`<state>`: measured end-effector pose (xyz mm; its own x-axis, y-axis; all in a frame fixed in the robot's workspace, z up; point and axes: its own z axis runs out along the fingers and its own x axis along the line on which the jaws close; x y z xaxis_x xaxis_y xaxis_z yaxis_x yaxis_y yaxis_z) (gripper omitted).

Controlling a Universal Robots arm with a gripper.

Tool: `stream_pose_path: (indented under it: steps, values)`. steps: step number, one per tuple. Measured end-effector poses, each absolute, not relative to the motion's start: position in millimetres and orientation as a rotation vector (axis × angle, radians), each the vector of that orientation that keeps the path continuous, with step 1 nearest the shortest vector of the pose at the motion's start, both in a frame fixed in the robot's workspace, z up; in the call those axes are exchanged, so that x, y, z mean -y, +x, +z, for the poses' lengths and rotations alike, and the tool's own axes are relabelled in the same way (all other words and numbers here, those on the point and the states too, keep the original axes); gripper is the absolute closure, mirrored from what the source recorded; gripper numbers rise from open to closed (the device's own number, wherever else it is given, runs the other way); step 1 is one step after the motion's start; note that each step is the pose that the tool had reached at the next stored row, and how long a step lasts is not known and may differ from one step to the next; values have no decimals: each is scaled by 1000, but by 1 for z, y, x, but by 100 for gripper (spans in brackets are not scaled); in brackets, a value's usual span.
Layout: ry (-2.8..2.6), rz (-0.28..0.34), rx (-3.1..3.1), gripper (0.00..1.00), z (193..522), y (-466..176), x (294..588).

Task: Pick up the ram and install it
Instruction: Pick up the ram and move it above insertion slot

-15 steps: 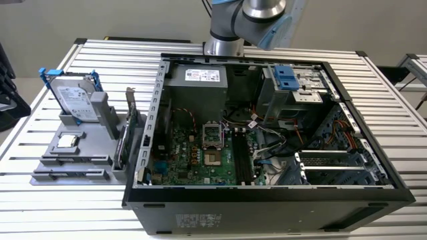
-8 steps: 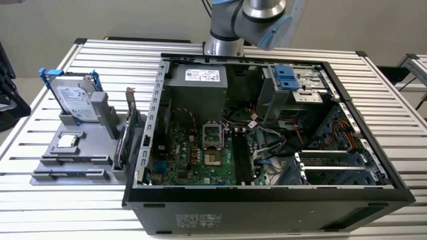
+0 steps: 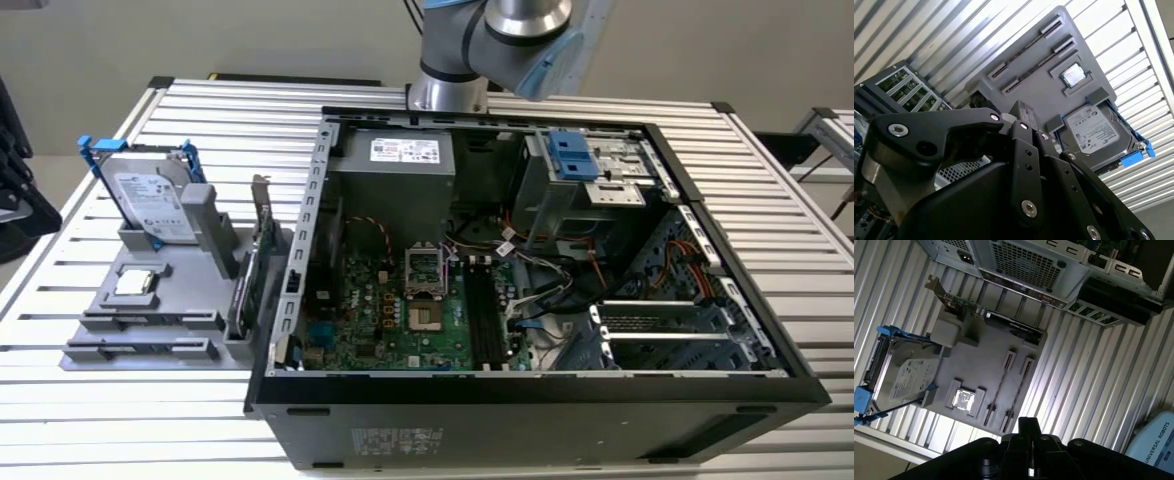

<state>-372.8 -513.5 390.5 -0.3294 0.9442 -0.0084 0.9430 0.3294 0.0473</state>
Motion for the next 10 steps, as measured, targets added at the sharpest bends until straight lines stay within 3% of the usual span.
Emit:
stream_pose_path:
  steps: [10]
  values:
    - [1862,51,-2486,100,391,-374,513]
